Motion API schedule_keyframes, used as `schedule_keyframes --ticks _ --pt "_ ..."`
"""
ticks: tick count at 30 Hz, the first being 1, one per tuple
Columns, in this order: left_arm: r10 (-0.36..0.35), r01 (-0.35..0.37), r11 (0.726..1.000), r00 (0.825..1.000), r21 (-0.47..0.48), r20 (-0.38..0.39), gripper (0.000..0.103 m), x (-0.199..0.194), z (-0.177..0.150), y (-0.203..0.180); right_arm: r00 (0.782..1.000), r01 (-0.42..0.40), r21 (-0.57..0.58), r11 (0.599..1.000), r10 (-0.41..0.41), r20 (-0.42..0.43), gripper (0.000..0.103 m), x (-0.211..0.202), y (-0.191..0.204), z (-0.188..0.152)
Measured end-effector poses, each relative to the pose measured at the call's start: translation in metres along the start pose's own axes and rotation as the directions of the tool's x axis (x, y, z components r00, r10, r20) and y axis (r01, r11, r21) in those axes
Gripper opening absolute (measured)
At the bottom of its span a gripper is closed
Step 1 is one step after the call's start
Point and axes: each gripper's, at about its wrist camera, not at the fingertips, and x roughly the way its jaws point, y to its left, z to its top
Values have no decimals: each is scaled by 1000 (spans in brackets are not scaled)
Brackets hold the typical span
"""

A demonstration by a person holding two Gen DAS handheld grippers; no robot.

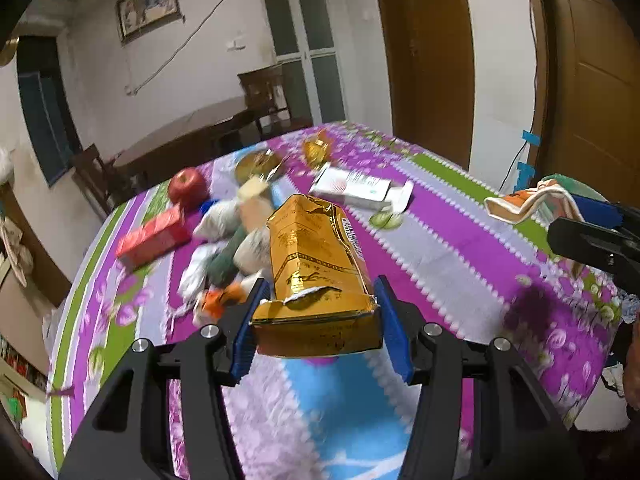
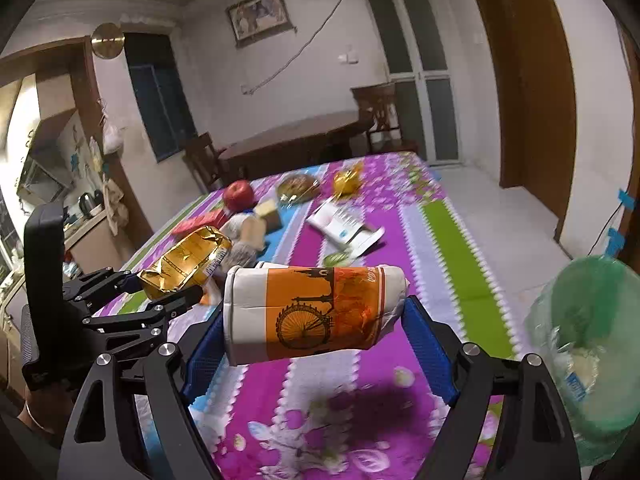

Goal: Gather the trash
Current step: 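Carry the wrapper and cup over the green bin and open both tools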

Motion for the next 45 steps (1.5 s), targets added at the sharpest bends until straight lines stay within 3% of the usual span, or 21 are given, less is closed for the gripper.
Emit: schedule_keyframes --ticks 12,23,32,36,45 --pt "-73 66 993 995 97 65 51 15 56 -61 980 175 37 984 -178 91 83 -55 -68 41" --pt "-178 166 970 982 179 56 51 36 87 -130 941 324 119 939 -333 60 83 -86 -142 41" --pt "-276 256 926 960 277 35 51 54 95 -194 892 443 161 882 -451 20 83 -114 -202 26" --pt "-308 287 906 951 312 19 51 63 97 -218 860 504 180 845 -509 -16 83 -127 -221 15" --pt "-403 382 847 915 369 -23 51 71 102 -268 799 599 205 774 -592 -101 83 -148 -268 -6"
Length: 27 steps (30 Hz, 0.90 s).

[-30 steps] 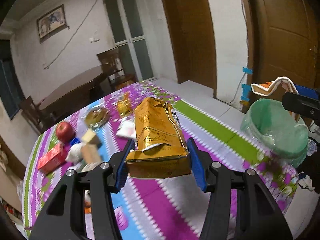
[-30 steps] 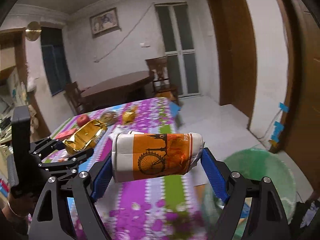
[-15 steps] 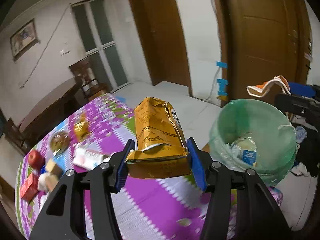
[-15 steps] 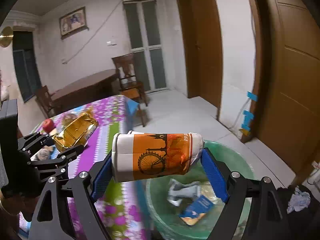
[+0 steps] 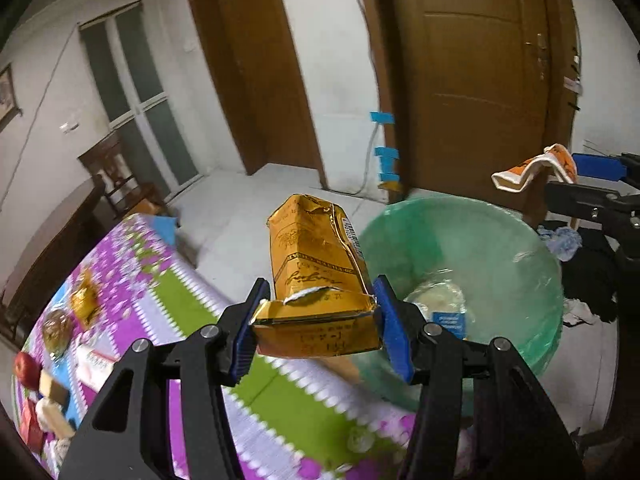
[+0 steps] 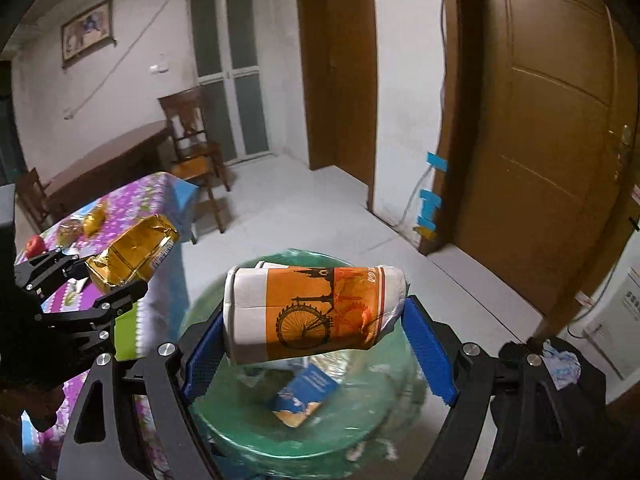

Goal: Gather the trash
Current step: 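Carry the wrapper and cup over the green bin and open both tools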

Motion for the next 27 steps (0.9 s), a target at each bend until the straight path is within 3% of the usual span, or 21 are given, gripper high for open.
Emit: schedule_keyframes --ticks 10,27 --pt "-122 123 991 992 51 -23 51 30 15 -23 998 27 3 1000 -27 -65 83 28 -9 -7" --pt "-192 196 976 980 92 -56 52 41 13 -39 992 29 -38 999 -33 -120 83 45 1 -6"
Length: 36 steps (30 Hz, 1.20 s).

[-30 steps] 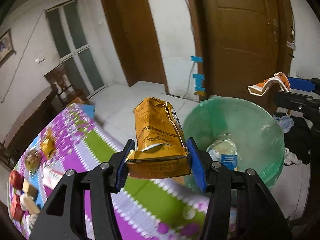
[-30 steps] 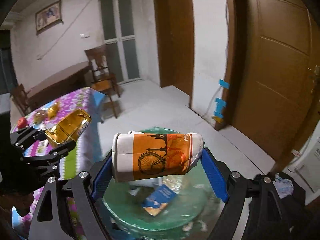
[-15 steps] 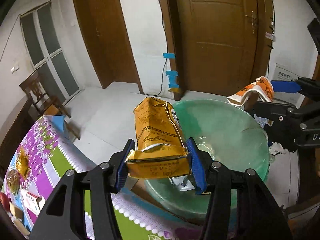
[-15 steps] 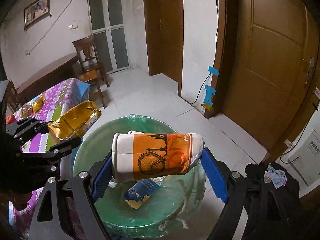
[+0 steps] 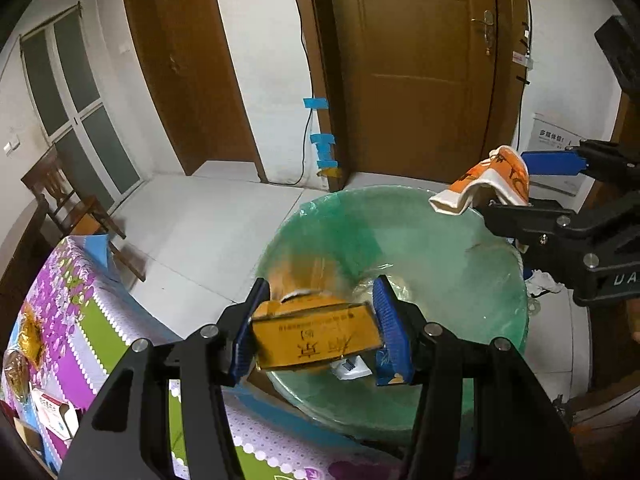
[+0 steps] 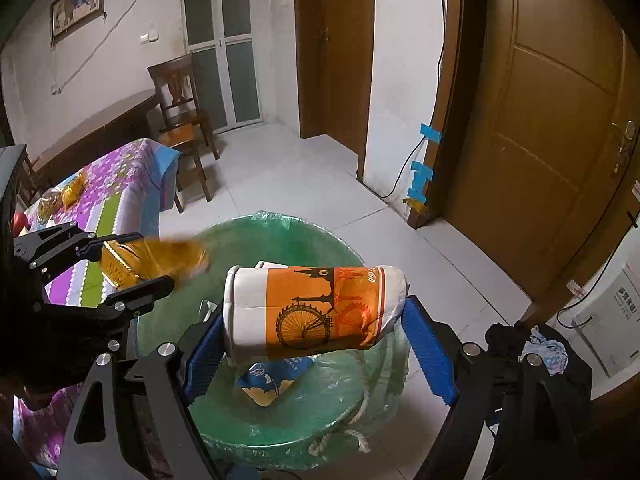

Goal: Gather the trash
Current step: 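Carry the wrapper and cup over the green bin and open both tools, then move both tools back toward the table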

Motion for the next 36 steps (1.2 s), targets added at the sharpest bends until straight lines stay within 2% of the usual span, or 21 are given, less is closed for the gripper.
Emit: schedule_keyframes --ticks 7,9,10,27,30,32,36 --pt "-46 46 999 999 -9 -4 52 2 0 1 1000 -9 -15 1000 9 -7 84 7 5 1" --pt "-54 54 999 998 -2 -21 76 4 -1 0 1000 -1 -17 1000 1 -19 85 12 5 0" --pt "-32 32 999 999 -4 -15 77 4 -2 0 1000 -6 -9 1000 5 -22 85 13 5 0" --pt "56 -56 998 998 -38 0 77 -12 -18 11 999 -47 62 997 48 -10 85 13 -2 -12" --pt "82 -82 995 997 -64 -4 78 -18 -25 16 998 -56 71 996 55 22 85 7 1 -16" --pt "126 -126 988 992 -87 0 78 -24 -32 21 997 -51 75 996 47 56 85 1 6 -18" --pt "235 -229 963 972 -139 25 81 -42 -48 34 982 -22 64 998 10 190 85 -17 26 -23"
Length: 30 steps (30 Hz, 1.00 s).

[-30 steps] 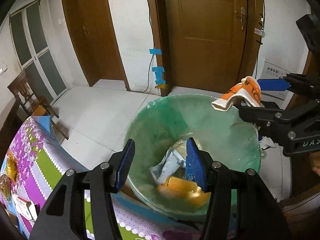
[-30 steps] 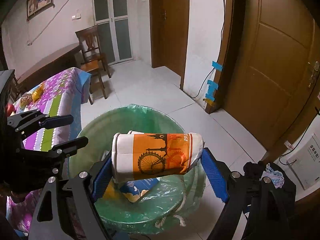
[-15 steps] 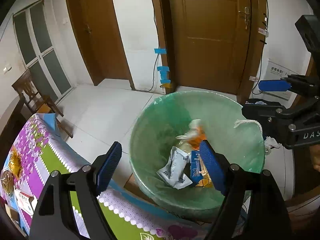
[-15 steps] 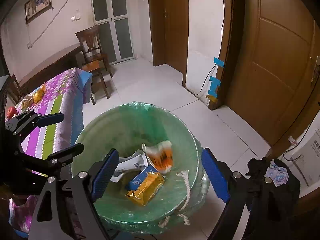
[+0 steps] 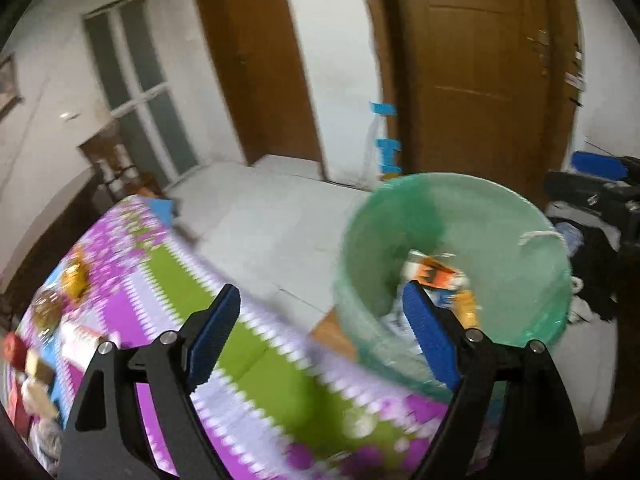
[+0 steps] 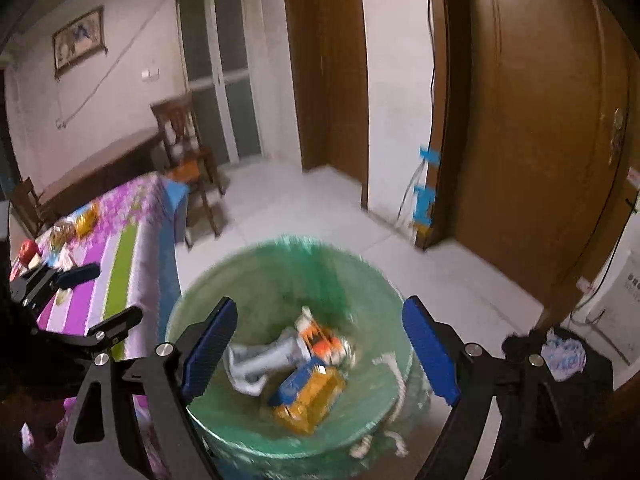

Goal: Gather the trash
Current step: 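Move both tools back toward the table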

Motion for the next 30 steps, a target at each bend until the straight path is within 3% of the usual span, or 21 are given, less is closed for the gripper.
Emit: schedule_keyframes --ticks 4,8,14,17,20,22,25,30 --pt "98 -95 993 995 -64 35 82 -21 -16 30 989 23 -27 999 -19 147 85 -18 28 -4" --pt "118 -110 983 992 -149 45 83 -48 -33 69 970 1 -52 999 12 245 89 -27 60 -7" --pt "165 -152 960 986 -233 36 85 -95 -79 131 955 -102 -66 993 116 274 95 -26 109 -3" --pt "226 -209 927 974 -312 18 86 -123 -108 165 949 -149 -112 982 174 264 98 -21 142 1" --pt "290 -263 860 957 -438 -5 88 -152 -139 201 943 -206 -179 962 244 226 98 -12 179 5" --pt "327 -299 800 944 -520 -40 89 -167 -160 223 936 -268 -226 937 309 170 98 -2 209 9" --pt "365 -346 736 927 -582 -89 92 -179 -186 243 917 -365 -282 888 395 59 98 19 256 15" --pt "387 -394 710 911 -585 -144 97 -178 -207 255 884 -463 -366 807 447 -133 98 64 331 22"
